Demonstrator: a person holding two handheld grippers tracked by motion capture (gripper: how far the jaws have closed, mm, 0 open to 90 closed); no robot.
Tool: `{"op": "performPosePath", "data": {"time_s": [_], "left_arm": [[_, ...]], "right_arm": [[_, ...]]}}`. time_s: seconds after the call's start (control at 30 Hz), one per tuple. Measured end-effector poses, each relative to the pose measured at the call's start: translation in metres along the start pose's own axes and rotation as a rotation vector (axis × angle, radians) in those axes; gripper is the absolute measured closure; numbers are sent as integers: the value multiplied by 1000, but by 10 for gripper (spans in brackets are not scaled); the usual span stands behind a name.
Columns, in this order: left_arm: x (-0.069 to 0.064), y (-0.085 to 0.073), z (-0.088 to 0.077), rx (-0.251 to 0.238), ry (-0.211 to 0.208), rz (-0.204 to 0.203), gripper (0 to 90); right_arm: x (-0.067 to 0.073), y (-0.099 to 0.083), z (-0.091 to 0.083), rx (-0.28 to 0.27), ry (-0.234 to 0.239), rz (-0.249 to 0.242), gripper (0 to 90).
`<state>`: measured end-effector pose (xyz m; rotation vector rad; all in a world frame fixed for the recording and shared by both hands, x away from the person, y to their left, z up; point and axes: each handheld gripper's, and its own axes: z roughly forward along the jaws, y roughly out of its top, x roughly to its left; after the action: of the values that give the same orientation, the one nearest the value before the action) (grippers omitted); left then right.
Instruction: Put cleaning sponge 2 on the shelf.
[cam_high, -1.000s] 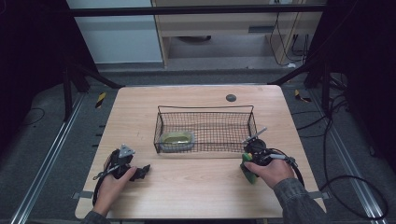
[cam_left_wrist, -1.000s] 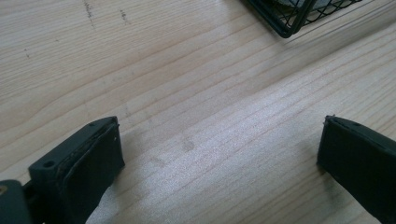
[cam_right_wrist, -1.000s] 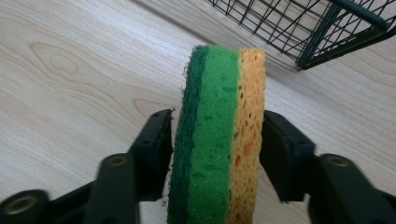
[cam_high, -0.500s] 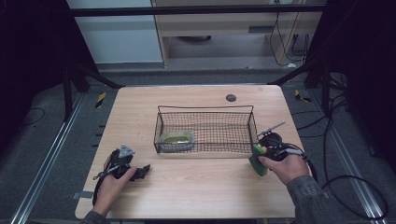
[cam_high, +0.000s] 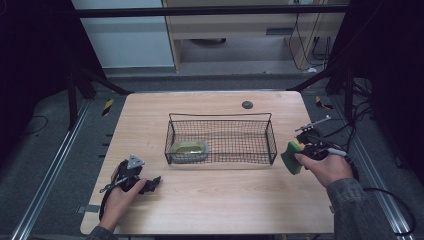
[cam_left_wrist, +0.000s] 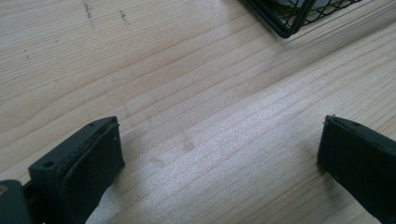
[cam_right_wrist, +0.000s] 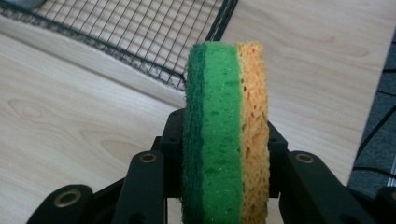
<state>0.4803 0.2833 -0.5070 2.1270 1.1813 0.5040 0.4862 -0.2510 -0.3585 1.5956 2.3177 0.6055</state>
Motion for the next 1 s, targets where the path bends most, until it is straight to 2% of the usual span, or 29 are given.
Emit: {"op": "performPosePath", "data": {"time_s": [0.4,0.73,1.0], "left_arm": [[0,0,0,-4,-1,-4,0],[0,0,0,-5,-1,0,0],[0,0,0,-5,-2,1,0]], "right_arm": [[-13,27,-12,-54,-5,7,638],[-15,44,-20,-97,-13,-13,637],[-14,67,-25,-124,-12,-20,638]]}}
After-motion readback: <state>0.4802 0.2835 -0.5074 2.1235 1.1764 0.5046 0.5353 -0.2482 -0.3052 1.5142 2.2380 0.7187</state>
